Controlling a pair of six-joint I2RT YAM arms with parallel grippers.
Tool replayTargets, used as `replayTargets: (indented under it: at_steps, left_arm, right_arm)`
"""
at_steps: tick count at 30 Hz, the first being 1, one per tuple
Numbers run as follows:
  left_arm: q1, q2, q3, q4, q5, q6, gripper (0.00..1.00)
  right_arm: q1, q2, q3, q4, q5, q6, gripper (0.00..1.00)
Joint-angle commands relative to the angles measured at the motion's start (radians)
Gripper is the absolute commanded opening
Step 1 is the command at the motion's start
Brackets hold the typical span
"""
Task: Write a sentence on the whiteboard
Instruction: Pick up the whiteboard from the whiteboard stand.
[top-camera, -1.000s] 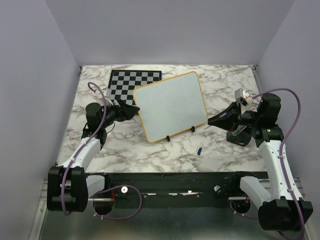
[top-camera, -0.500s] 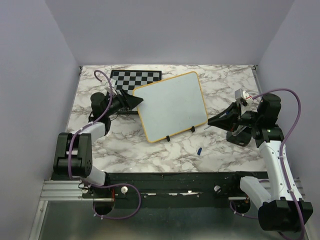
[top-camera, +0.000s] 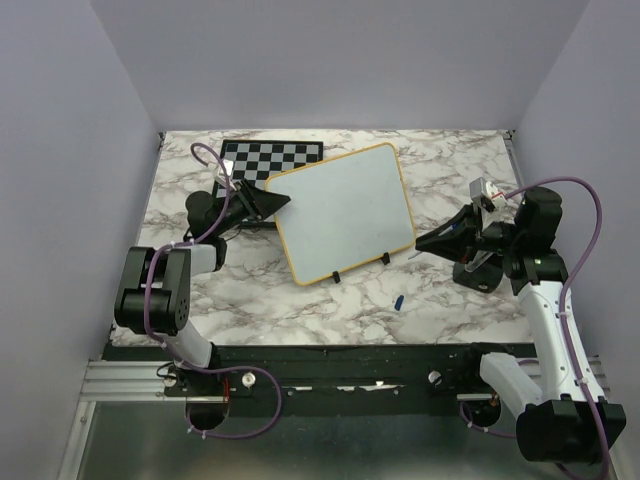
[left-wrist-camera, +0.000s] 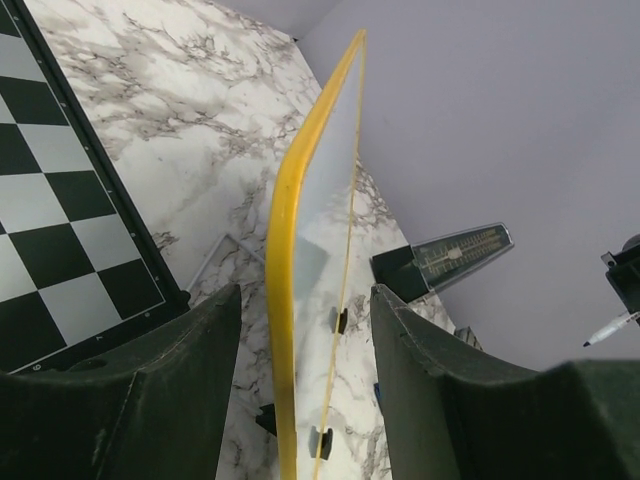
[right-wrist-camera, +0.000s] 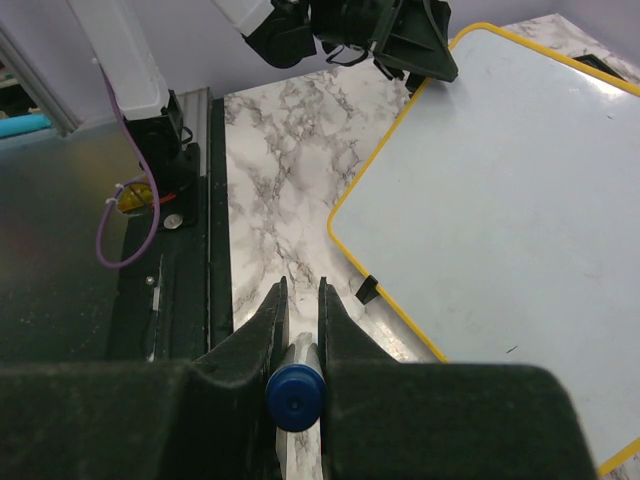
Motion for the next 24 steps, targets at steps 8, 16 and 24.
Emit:
replayTargets:
  at_steps: [8,16,24]
  left_arm:
    - [-0.053,0.032,-0.105,0.194,-0.031,-0.038,0.59]
    - [-0.080,0.077,-0.078,0.202,-0.028,-0.047,0.50]
    - [-0.080,0.121,-0.050,0.250,-0.003,-0.078,0.34]
  right_arm:
    - [-0.004,-0.010,-0.005,-0.007,-0.064,-0.022,0.00]
    - [-0.004,-0.008,-0.005,-0.009,-0.064,-0.023,0.01]
    - [-0.004,-0.008,-0.005,-0.010,-0.062,-0.025,0.00]
